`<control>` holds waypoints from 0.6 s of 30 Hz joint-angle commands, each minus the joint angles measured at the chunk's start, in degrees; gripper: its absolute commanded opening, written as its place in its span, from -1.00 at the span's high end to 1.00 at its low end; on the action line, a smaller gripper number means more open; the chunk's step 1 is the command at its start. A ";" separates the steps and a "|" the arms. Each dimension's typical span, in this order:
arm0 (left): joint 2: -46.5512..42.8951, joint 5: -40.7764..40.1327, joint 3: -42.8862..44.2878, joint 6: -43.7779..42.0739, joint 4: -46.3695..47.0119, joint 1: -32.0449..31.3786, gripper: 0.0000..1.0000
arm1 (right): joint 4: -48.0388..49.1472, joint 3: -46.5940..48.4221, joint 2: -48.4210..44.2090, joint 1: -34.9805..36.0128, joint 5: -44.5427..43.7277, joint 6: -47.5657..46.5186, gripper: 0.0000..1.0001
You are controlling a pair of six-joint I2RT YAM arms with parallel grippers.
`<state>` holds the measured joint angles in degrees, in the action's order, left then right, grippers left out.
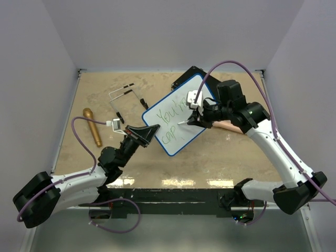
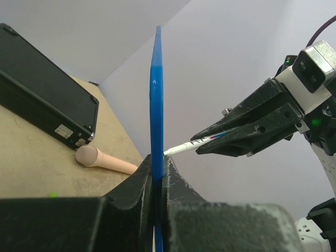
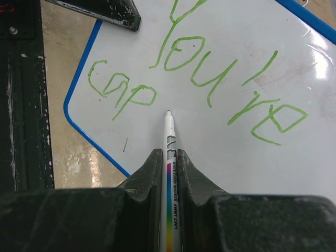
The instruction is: Write a sentence on the whiteboard
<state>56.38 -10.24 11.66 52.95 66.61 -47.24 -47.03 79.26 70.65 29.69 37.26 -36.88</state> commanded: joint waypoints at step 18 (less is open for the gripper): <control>-0.04 0.57 2.14 1.37 12.93 0.84 1.00 | -0.17 -2.18 0.28 2.39 1.24 -1.26 1.00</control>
<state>57.43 -9.26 11.66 52.95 66.54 -46.87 -46.22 77.89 71.35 31.55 37.67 -36.95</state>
